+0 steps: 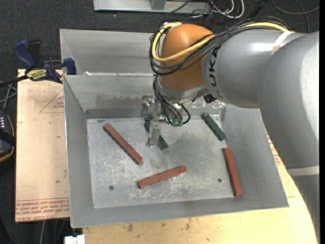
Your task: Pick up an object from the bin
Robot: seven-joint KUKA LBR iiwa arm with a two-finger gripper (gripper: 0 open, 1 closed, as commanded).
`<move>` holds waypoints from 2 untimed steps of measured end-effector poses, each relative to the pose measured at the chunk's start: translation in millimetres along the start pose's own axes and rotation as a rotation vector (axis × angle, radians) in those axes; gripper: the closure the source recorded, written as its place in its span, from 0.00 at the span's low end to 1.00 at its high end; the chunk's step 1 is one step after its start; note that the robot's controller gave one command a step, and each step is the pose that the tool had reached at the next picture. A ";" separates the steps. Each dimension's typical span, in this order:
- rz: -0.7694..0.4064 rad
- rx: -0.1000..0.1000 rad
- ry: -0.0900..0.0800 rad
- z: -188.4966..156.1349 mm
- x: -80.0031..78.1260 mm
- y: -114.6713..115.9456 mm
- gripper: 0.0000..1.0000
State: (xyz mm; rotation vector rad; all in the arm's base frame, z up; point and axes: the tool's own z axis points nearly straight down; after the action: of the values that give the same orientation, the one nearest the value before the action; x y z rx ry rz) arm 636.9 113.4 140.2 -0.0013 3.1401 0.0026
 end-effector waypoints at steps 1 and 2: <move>-0.039 -0.002 -0.006 42.2 36.5 -39.1 0.00; -0.020 0.001 0.003 65.3 42.9 -61.8 0.00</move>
Offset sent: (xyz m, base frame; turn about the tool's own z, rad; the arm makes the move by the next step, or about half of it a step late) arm -0.0110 -0.0645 -0.0702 0.0122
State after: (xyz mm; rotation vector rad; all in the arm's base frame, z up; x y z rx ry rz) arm 594.1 51.7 74.7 -0.0335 3.1431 0.0006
